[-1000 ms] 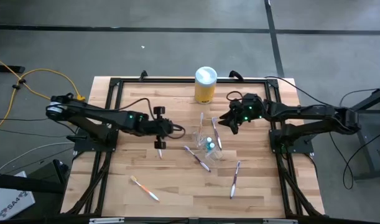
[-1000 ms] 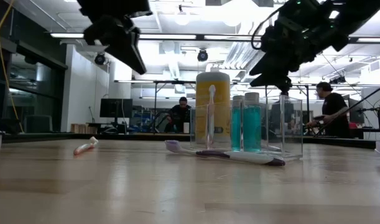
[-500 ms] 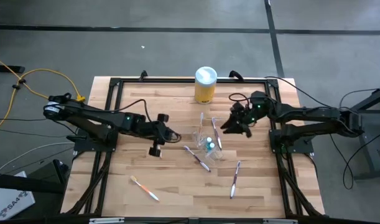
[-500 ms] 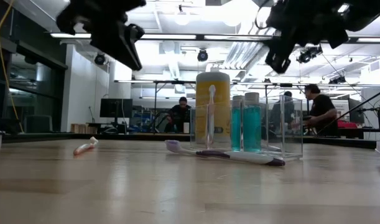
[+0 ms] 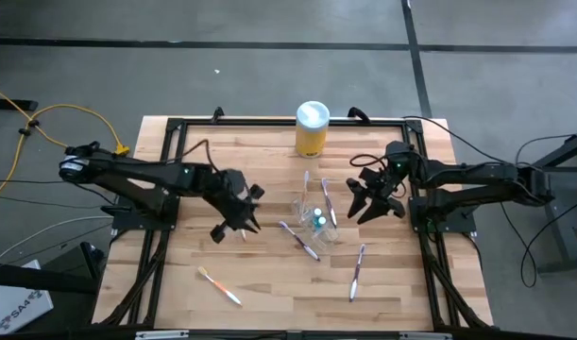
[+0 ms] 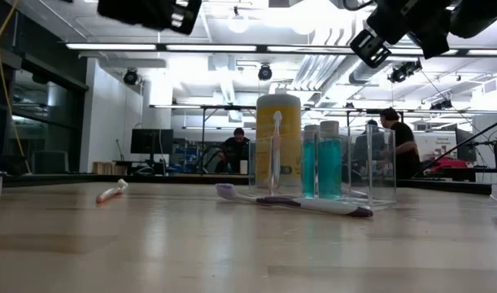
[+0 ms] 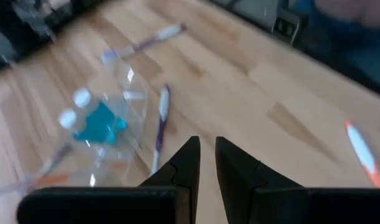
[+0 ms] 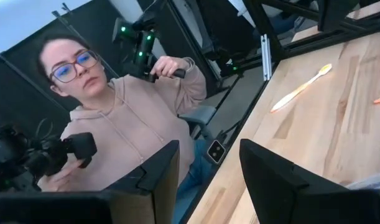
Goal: Pick & Place toothbrushing station
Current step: Put the top orange toothbrush into the top compartment of the transparent organizer
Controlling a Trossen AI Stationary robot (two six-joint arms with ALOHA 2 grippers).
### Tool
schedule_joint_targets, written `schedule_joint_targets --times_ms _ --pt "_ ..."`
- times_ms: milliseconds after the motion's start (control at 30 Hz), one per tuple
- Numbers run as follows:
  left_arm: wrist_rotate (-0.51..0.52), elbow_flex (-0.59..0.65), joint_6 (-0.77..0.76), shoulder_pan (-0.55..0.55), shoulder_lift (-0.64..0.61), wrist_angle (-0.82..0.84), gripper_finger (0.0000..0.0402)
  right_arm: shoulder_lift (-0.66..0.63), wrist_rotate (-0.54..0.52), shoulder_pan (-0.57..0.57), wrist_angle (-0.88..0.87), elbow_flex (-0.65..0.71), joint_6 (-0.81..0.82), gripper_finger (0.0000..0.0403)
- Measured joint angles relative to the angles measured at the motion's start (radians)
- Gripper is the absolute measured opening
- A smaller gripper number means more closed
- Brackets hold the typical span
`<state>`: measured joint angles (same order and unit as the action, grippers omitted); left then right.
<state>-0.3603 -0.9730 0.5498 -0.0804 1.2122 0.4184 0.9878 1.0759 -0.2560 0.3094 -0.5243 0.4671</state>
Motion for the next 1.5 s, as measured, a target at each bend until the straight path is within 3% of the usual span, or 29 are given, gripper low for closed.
schedule_joint_targets --times_ms 433,700,1233,1500 --pt "-0.444 0.000 0.019 0.143 -0.046 -0.169 0.0043 0.000 0.000 0.014 0.009 0.000 0.000 0.0160" --pt "-0.547 0.000 0.038 0.151 -0.046 -0.250 0.0043 0.001 -0.003 0.014 0.009 0.000 -0.001 0.0160" --pt "-0.515 0.000 -0.123 0.150 -0.046 -0.335 0.0043 0.001 -0.003 0.014 0.009 0.000 -0.001 0.0160" --pt "-0.282 -0.001 -0.250 0.117 -0.046 -0.375 0.0043 0.001 -0.003 0.014 0.008 0.000 -0.001 0.0160"
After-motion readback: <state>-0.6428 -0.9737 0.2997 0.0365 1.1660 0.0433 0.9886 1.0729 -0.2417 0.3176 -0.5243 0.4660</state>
